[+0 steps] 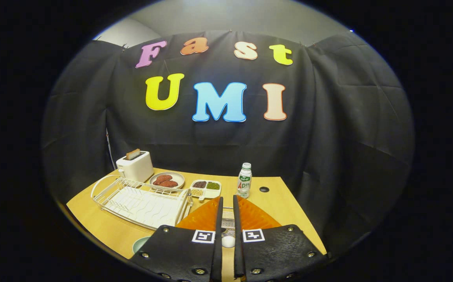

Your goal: Take the plate from the dish rack, then take the spoon from the basket and place it into the plate.

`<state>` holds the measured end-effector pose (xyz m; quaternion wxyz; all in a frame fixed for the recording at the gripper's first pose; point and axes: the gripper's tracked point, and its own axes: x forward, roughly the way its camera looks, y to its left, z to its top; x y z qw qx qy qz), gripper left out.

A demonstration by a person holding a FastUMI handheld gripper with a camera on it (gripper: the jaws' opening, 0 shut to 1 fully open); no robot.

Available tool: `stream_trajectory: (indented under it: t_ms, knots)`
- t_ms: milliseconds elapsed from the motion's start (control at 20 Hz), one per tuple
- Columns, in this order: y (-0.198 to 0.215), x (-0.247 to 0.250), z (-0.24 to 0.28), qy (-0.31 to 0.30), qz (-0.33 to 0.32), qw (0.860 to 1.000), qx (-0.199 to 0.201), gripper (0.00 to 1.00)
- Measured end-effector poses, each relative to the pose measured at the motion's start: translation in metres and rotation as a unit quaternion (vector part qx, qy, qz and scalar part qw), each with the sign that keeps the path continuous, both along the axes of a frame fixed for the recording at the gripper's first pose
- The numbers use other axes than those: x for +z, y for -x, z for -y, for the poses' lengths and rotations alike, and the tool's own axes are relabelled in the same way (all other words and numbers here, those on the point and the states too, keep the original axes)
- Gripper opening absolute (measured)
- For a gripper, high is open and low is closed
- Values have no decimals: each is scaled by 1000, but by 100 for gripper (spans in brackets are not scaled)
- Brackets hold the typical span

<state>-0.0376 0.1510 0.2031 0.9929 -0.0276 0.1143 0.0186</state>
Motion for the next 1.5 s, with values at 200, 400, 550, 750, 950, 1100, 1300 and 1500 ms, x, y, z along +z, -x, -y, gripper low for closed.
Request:
stream_trajectory:
  t_ms: [200, 400, 550, 750, 950, 1100, 1300, 1500]
  knots:
    - [9, -15, -26, -6, -30, 999, 20, 11]
    - [15, -26, -53, -2, -48, 998, 47, 11]
    - [18, -33, -73, 5, -58, 996, 66, 11]
    - [21, -49, -101, 3, -79, 992, 94, 12]
    - [19, -66, -119, 0, -108, 987, 116, 11]
    - [14, -81, -132, 4, -126, 983, 132, 12]
    - [9, -101, -153, 14, -154, 975, 157, 11]
    - [8, -114, -181, 22, -171, 965, 197, 12]
